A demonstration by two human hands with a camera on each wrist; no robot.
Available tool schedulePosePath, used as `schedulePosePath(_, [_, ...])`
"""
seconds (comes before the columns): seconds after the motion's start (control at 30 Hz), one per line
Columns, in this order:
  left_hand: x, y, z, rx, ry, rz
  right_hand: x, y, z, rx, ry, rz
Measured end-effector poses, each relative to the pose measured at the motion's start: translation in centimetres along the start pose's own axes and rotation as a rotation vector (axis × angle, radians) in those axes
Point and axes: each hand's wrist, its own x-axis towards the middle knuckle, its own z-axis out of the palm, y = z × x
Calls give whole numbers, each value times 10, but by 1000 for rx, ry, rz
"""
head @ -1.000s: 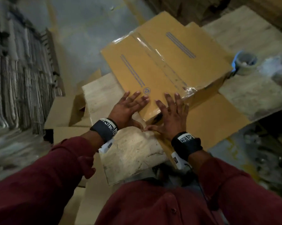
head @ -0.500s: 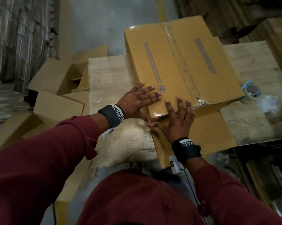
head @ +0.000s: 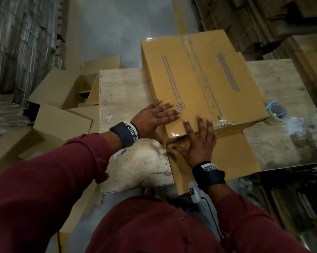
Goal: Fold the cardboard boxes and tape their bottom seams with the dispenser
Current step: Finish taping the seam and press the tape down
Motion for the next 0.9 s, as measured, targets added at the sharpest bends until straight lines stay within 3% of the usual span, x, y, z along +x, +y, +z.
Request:
schedulePosePath(0.3, [0, 1, -1, 2, -29, -5, 2, -10, -9, -10, -23, 48])
schedulePosePath(0.43, [7, 12, -26, -56, -141, -107, 5, -1, -18, 66, -48, -17])
schedulePosePath(0.5, [15, 27, -42, -188, -156, -255, 9, 11, -27, 163, -42, -68])
schedulePosePath(0.53, [18, 35, -49, -276, -64, -354, 11, 18, -33, 221, -36, -71])
schedulePosePath(0.6, [27, 51, -64, -411, 243, -576, 22, 35, -47, 300, 3, -56])
schedulePosePath(0.67, [41, 62, -76, -503, 430, -781, 41, 57, -63, 321, 40, -2])
schedulePosePath(0.83, [65, 71, -83, -563, 508, -1188, 108, 122, -100, 163, -45, 182])
schedulePosePath(0.9, [70, 78, -80, -566, 479, -1320, 131, 150, -104, 175, -99, 280])
